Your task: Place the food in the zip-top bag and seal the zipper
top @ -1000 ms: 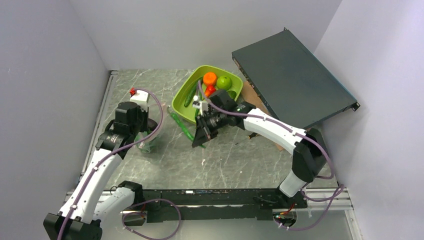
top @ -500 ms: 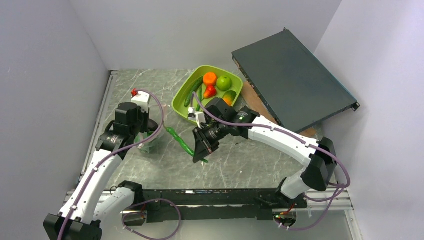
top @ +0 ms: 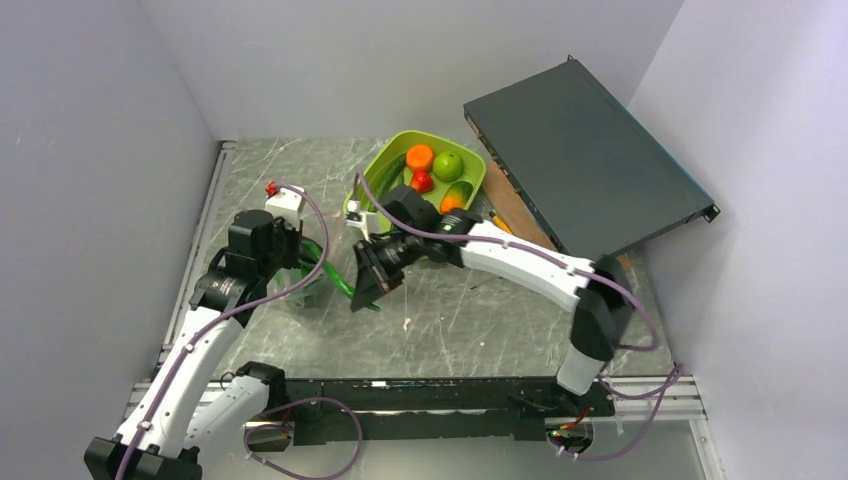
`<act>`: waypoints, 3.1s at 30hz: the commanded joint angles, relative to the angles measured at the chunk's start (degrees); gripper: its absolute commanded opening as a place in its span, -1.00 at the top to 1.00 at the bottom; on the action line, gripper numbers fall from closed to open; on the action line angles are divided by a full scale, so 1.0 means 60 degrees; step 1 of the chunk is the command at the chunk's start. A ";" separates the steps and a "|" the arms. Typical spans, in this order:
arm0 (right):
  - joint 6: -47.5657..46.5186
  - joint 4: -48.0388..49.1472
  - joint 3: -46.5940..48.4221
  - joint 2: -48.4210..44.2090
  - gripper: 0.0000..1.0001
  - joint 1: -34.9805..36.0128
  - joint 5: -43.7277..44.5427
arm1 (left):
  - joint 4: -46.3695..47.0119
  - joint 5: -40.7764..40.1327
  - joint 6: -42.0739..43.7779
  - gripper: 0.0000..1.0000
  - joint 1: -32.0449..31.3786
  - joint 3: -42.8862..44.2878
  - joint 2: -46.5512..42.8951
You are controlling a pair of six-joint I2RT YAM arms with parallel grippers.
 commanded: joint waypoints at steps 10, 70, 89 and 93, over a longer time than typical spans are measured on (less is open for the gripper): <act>0.3271 0.4268 0.2743 0.3739 0.76 -0.0207 -0.0444 | 0.0915 0.0096 0.0258 1.00 -0.0423 -0.0189 -0.0720; 0.1051 0.3980 0.2034 0.3190 0.64 0.0354 0.3679 | 0.1030 -0.0222 0.0296 1.00 -0.0572 -0.0242 -0.0892; -0.0663 0.3378 0.2234 0.3422 0.27 0.0263 0.4459 | 0.0994 -0.0297 0.0303 1.00 -0.0630 -0.0227 -0.0884; -0.0361 0.3765 0.2241 0.3700 0.26 0.0269 0.4641 | 0.0949 -0.0127 0.0289 1.00 -0.0630 -0.0202 -0.0800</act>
